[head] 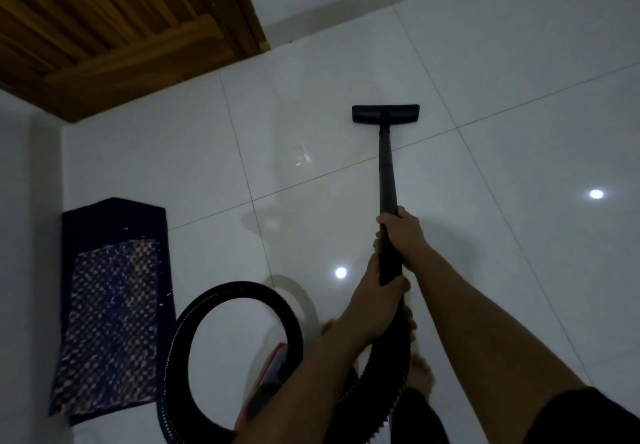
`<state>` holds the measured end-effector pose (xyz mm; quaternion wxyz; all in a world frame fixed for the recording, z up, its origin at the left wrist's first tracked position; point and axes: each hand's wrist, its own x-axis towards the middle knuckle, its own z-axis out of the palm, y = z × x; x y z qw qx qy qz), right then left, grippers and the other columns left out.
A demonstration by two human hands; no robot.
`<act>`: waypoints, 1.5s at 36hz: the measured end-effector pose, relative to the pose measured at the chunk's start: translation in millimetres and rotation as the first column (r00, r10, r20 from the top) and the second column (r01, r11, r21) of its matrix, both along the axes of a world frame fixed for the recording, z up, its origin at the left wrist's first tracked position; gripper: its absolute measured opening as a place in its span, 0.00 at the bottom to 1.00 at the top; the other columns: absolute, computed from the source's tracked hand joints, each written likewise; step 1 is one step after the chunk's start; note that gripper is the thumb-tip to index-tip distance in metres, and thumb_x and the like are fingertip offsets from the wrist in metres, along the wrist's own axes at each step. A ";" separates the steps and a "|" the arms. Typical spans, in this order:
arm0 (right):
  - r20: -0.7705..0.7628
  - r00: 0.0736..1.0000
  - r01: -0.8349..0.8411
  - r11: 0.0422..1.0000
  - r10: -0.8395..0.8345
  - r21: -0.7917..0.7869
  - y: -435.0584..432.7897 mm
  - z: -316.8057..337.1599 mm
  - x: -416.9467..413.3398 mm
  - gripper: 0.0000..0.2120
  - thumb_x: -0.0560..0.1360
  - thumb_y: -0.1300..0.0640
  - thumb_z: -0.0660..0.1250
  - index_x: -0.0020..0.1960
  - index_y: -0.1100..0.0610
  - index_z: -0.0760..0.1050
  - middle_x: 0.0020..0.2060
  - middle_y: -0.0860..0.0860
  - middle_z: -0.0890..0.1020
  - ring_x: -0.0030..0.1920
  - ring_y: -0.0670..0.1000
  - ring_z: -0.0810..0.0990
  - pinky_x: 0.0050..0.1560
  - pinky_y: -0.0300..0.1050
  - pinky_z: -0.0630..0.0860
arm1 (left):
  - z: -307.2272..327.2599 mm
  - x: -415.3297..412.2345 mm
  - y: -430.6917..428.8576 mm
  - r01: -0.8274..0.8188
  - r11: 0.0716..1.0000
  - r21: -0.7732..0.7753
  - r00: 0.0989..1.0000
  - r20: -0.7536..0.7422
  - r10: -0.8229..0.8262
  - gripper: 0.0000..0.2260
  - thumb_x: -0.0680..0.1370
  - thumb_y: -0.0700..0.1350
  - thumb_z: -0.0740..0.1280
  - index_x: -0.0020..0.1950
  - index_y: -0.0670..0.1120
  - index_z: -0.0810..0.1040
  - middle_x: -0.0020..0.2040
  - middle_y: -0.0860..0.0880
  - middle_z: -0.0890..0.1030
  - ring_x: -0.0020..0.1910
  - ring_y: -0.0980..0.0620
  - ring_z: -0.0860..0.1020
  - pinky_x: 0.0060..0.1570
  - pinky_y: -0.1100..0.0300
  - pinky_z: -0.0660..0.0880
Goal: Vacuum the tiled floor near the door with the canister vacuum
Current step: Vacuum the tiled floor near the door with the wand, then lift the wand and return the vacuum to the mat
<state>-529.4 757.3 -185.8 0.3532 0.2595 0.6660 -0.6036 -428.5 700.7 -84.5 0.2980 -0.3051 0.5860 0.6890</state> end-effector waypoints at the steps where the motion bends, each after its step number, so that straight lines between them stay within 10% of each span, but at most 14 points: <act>1: 0.001 1.000 0.006 1.000 -0.006 -0.003 8.2 1.7 -0.7 0.07 0.75 0.63 0.63 0.53 0.60 0.71 0.33 0.57 0.74 0.29 0.53 0.74 0.32 0.47 0.76 | 0.4 -0.6 7.6 -0.008 1.000 0.005 1.000 0.004 0.008 0.18 0.80 0.37 0.58 0.67 0.52 0.62 0.35 0.44 0.73 0.24 0.52 0.74 0.24 0.61 0.75; 24: 0.017 0.963 0.268 0.963 -0.268 0.024 219.0 3.7 17.8 0.09 0.77 0.64 0.62 0.56 0.61 0.69 0.33 0.57 0.74 0.29 0.53 0.75 0.31 0.46 0.76 | 10.1 -5.1 169.5 0.298 0.942 0.152 0.949 0.061 -0.310 0.26 0.81 0.37 0.58 0.76 0.49 0.53 0.37 0.41 0.74 0.26 0.51 0.76 0.25 0.61 0.78; 31: 0.103 0.938 0.342 0.934 -0.332 -0.108 205.2 7.3 36.7 0.11 0.79 0.62 0.62 0.60 0.58 0.64 0.35 0.57 0.73 0.32 0.53 0.76 0.35 0.48 0.77 | 18.4 4.8 135.4 0.464 0.874 0.147 0.862 0.153 -0.483 0.30 0.78 0.37 0.65 0.75 0.52 0.58 0.47 0.41 0.79 0.42 0.45 0.81 0.50 0.51 0.80; 37: 0.134 0.912 0.404 0.903 -0.387 -0.147 167.8 6.3 62.3 0.20 0.80 0.59 0.60 0.70 0.59 0.60 0.40 0.58 0.73 0.33 0.52 0.76 0.40 0.48 0.79 | 45.2 20.5 76.3 0.674 0.739 0.016 0.726 0.175 -0.665 0.30 0.75 0.42 0.71 0.74 0.49 0.63 0.51 0.48 0.80 0.46 0.52 0.82 0.52 0.62 0.79; 43: 0.128 0.908 0.419 0.877 -0.400 -0.234 117.7 20.2 86.9 0.28 0.81 0.58 0.61 0.76 0.58 0.51 0.61 0.62 0.71 0.42 0.55 0.82 0.37 0.46 0.82 | 82.1 40.4 25.2 0.862 0.392 -0.322 0.473 0.232 -0.850 0.34 0.73 0.49 0.73 0.75 0.56 0.60 0.62 0.50 0.76 0.54 0.50 0.77 0.58 0.56 0.74; 51: -0.194 0.979 0.068 0.998 -0.068 -0.008 74.1 33.6 125.0 0.26 0.84 0.50 0.51 0.78 0.56 0.51 0.70 0.58 0.67 0.70 0.58 0.68 0.66 0.53 0.70 | 95.4 59.5 -24.8 0.693 0.493 -0.526 0.661 0.190 -0.726 0.31 0.71 0.42 0.73 0.71 0.58 0.69 0.59 0.50 0.79 0.53 0.51 0.77 0.51 0.61 0.71; 54: -0.403 0.904 -0.054 0.974 0.141 0.219 69.6 42.8 151.4 0.23 0.84 0.53 0.50 0.77 0.58 0.58 0.67 0.61 0.71 0.67 0.56 0.70 0.61 0.43 0.67 | 99.1 60.2 -36.1 0.641 0.543 -0.542 0.710 0.151 -0.688 0.28 0.71 0.41 0.73 0.69 0.57 0.73 0.57 0.50 0.80 0.49 0.53 0.78 0.47 0.63 0.73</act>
